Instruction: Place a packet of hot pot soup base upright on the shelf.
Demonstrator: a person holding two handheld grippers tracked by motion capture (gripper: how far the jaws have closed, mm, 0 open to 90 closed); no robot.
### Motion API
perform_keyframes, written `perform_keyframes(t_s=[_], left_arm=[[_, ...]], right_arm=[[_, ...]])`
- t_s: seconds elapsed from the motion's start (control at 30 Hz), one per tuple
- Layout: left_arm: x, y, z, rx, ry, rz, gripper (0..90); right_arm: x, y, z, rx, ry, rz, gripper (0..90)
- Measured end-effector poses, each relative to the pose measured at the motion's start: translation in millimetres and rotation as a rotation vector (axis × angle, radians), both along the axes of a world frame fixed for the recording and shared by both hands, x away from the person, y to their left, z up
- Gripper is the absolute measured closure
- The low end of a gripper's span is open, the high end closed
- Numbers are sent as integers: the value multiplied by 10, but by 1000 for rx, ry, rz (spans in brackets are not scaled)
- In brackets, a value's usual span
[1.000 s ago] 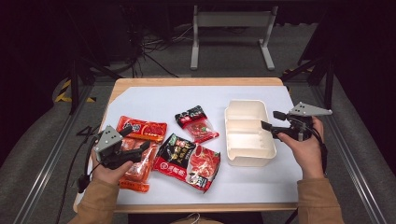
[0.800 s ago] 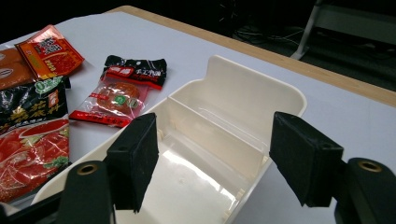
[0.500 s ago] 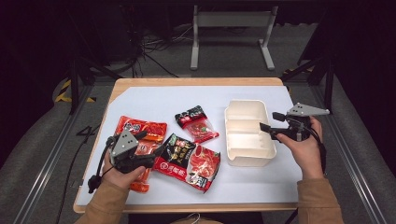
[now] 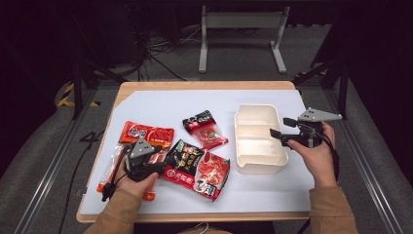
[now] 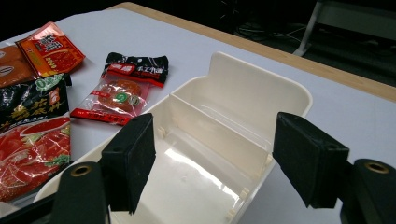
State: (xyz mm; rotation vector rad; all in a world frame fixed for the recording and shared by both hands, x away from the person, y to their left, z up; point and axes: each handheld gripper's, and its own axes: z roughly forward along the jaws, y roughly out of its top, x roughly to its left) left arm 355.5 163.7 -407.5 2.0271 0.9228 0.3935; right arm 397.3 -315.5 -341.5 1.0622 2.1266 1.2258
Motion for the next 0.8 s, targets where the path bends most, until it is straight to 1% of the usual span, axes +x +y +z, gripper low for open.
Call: perform_keyframes(t_s=[0.03, 0.07, 0.1, 0.13, 0.17, 0.23, 0.27, 0.3, 0.37, 0.43, 0.47, 0.53, 0.57, 0.63, 0.67, 0.77, 0.8], left_arm=[[5, -6, -20, 2, 13, 2, 424], [16, -5, -42, 17, 21, 6, 426], [19, -9, -62, 18, 24, 19, 425], [23, -9, -82, 19, 37, 34, 419], [26, -6, -91, 19, 46, 39, 420], [31, -2, -104, 35, 56, 53, 437], [38, -1, -111, 34, 63, 50, 446], [47, 5, -118, 34, 79, 41, 444], [60, 9, -139, 21, 118, 35, 436], [75, 11, -161, 6, 156, 17, 466], [78, 9, -169, 12, 167, 15, 473], [78, 0, -187, 16, 175, 16, 493], [78, -2, -202, 15, 180, 17, 496], [74, -2, -235, -3, 178, 20, 492], [72, -7, -253, 3, 184, 26, 494], [83, -24, -316, 11, 231, 30, 477], [88, -26, -332, 14, 240, 28, 488]], right_arm=[[1, 0, -1, -2, 0, 1, 298], [1, 1, -1, -2, 0, 1, 296], [0, 3, -2, -3, 0, 1, 295], [0, 4, -2, -3, -1, 1, 294], [-1, 5, -2, -3, 0, 2, 292], [-2, 6, -4, -1, 2, 4, 290], [-1, 7, -5, 0, 4, 5, 289], [0, 8, -6, 1, 5, 4, 288], [2, 10, -10, -2, 8, 3, 287], [4, 14, -14, -7, 9, 4, 286], [4, 17, -15, -8, 11, 4, 286], [6, 22, -19, -9, 12, 4, 284], [8, 24, -21, -7, 13, 6, 282], [9, 30, -26, -1, 14, 12, 281], [10, 31, -28, 1, 14, 14, 281], [14, 34, -34, 3, 14, 16, 280], [15, 35, -37, 3, 15, 17, 280]])
